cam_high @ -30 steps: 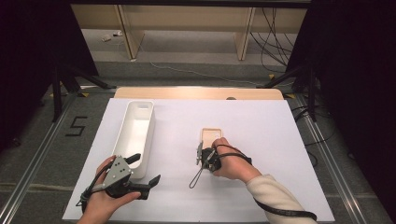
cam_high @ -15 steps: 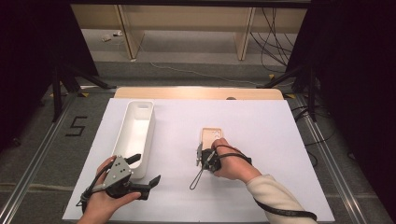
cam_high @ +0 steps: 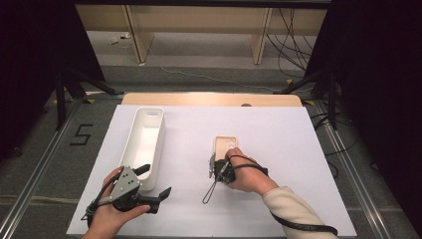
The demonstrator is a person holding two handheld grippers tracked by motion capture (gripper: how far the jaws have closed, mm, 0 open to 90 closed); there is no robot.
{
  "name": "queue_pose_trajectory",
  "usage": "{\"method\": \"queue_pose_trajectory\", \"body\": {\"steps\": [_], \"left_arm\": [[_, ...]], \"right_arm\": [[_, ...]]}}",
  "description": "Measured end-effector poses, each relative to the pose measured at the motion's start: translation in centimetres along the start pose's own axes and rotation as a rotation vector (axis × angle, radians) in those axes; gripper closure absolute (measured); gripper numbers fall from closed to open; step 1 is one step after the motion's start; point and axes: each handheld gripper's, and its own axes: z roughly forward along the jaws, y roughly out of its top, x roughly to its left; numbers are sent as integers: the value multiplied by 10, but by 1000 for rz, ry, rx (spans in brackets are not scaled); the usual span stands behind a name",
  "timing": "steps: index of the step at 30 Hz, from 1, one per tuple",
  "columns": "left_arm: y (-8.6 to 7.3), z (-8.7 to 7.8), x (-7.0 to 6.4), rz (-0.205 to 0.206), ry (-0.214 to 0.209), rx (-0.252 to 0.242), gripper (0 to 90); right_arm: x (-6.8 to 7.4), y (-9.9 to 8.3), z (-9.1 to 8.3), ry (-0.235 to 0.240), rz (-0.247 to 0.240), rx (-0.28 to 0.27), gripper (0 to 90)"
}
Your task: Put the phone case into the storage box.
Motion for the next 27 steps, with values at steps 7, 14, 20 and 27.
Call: {"method": "queue_pose_trajectory", "body": {"steps": [7, 14, 20, 27], "left_arm": [[0, 0, 0, 0, 0, 0, 39], [0, 0, 0, 0, -2, 0, 39], [0, 0, 0, -1, -3, -1, 39], [0, 0, 0, -1, -3, -1, 39]], "right_arm": [[1, 0, 0, -1, -5, 0, 820], [1, 0, 0, -9, -26, -4, 829], [1, 0, 0, -8, -23, -5, 835], [2, -1, 0, -1, -5, -15, 851]]}}
